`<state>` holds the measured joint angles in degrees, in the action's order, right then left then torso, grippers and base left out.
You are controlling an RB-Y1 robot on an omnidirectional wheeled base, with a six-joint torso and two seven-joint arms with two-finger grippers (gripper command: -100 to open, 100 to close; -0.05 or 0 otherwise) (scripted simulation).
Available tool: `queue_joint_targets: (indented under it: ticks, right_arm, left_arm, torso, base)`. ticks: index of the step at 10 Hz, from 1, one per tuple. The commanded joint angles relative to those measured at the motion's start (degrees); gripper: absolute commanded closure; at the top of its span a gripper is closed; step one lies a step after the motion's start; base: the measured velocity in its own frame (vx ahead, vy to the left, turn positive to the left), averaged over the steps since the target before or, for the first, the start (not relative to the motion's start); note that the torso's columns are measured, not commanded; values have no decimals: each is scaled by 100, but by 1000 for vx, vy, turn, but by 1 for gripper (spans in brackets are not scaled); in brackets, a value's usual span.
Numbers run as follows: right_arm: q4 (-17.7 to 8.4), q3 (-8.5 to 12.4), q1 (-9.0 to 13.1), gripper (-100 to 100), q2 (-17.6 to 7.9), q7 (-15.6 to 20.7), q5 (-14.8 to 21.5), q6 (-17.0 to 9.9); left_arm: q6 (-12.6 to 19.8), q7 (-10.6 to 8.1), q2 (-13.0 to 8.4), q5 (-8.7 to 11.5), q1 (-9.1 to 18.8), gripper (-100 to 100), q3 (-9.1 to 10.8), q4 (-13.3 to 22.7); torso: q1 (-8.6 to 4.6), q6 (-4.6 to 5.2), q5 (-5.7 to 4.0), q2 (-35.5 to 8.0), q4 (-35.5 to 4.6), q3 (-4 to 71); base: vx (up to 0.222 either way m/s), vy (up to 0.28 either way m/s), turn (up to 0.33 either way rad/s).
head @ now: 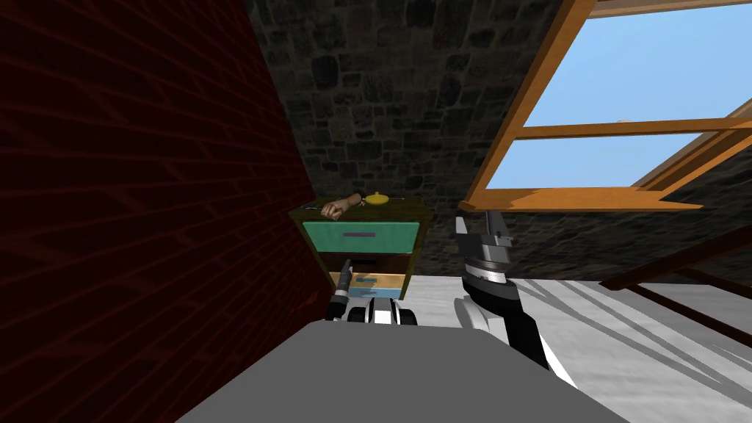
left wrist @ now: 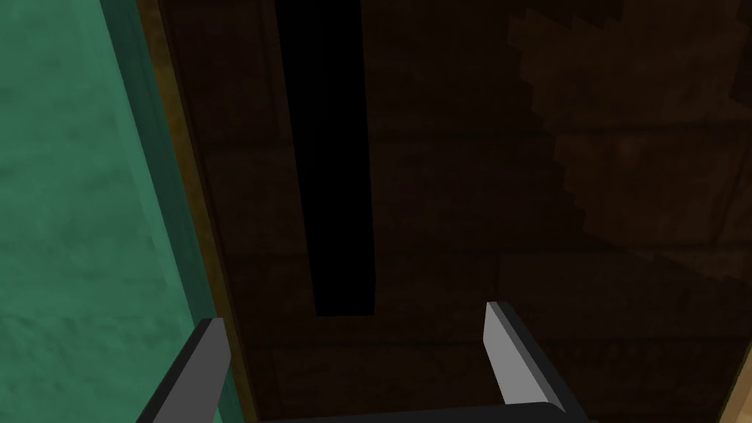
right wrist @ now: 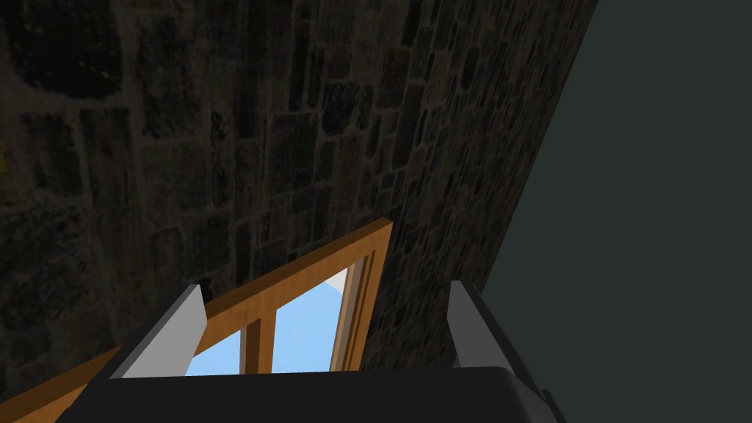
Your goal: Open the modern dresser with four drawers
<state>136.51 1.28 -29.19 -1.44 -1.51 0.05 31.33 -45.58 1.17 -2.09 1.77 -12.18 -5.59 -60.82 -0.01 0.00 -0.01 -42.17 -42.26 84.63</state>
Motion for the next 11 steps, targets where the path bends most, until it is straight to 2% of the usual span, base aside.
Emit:
queue_joint_targets:
  ticks: [1, 2, 4, 7, 9, 11]
  right_arm:
    - [0, 0, 0, 0, 0, 0, 0, 0]
    - [0, 0, 0, 0, 0, 0, 0, 0]
    - [0, 0, 1, 0, 0, 0, 0, 0]
    - [-1, 0, 3, 0, 0, 0, 0, -1]
    - [0, 0, 1, 0, 0, 0, 0, 0]
    - [-1, 0, 3, 0, 0, 0, 0, 0]
  left_arm:
    - [89, -4, -6, 9, 83, -100, 22, -6]
    - [-76, 0, 1, -7, -71, 100, -18, 24]
    - [92, -14, -10, -12, -29, 100, -27, -145]
    - [215, -25, -22, -24, -45, 100, -53, -248]
    - [209, -29, -26, -31, -86, 100, -75, -260]
    - [230, -39, -37, -42, -142, 100, -107, -332]
  torso:
    - [1, -1, 0, 10, 4, 7]
    - [1, -1, 1, -7, 1, -2]
    - [10, 5, 12, -3, 13, -10]
    - [5, -1, 4, -29, -1, -18]
    - [-1, -3, -4, 13, -3, 9]
    - [0, -2, 4, -33, 2, -19]
  base:
    - [28, 0, -1]
    - [-30, 0, -7]
    - [-67, 2, 18]
    - [-194, 0, 22]
    - [-109, 2, 10]
    - [-227, -4, 28]
